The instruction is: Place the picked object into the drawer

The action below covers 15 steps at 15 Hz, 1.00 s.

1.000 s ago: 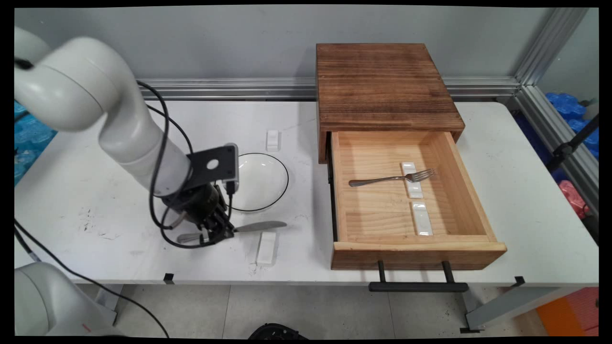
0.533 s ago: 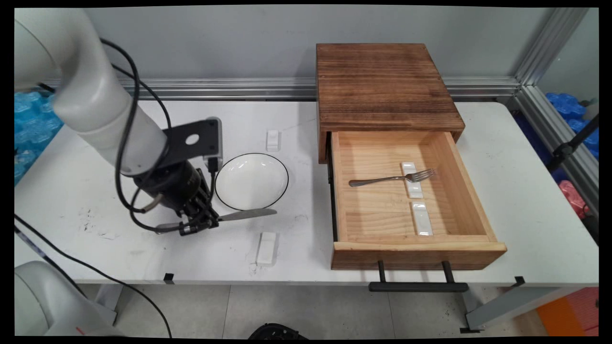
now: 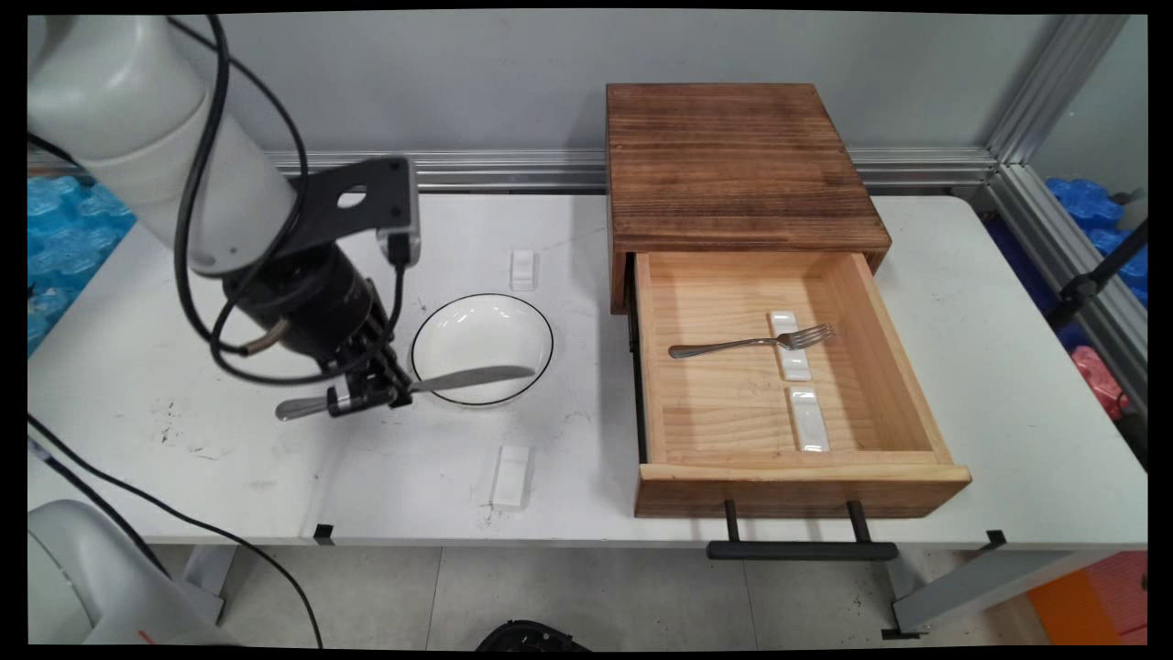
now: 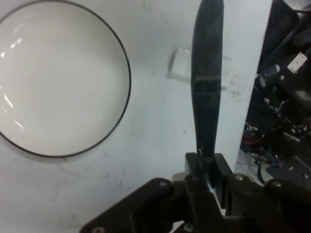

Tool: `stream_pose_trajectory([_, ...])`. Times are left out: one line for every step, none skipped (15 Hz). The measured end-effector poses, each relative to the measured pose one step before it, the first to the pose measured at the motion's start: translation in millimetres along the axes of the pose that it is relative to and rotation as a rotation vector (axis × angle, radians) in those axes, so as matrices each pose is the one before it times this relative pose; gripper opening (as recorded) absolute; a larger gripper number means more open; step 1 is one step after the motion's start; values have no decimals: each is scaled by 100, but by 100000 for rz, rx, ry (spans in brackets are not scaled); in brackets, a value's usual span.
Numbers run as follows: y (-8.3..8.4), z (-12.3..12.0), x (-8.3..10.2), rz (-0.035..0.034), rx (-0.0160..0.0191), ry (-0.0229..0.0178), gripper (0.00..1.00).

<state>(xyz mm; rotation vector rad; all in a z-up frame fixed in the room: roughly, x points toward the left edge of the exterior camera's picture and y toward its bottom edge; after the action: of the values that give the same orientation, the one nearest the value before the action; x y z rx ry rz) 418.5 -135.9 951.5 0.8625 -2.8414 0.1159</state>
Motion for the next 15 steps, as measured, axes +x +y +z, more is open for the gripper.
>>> stream_pose_trajectory([-34,-344,399,44,172,523,0])
stream_pose_trajectory([-93,-436,655,132,228,751,0])
stream_pose_trajectory([-87,-247,487,158,210,557,0])
stream_pose_trajectory([-138,-310,714,215,258,798,0])
stream_pose_trajectory([-130,-178,543,198,192,630,0])
stream_pose_trajectory([-191,-229,792,281,314,831,0])
stream_pose_trajectory([-255,-185,986,285,311,1076,0])
stream_pose_trajectory([-232,-102,1041,323,198,1222,0])
stream_pose_trajectory([-198,-2,912,283,60,1040,0])
stream_pose_trajectory([-146,41,654,157,54,834,0])
stream_pose_trajectory([-178,121,987,282,54,1089,0])
stream_pose_trajectory([-133,127,689,78,37,793,0])
stream_pose_trajectory([-177,226,997,146,2,1055,0])
stream_pose_trajectory([-151,354,1199,352,-221,1193,0])
stream_pose_trajectory([-125,426,1166,445,-278,1111,0])
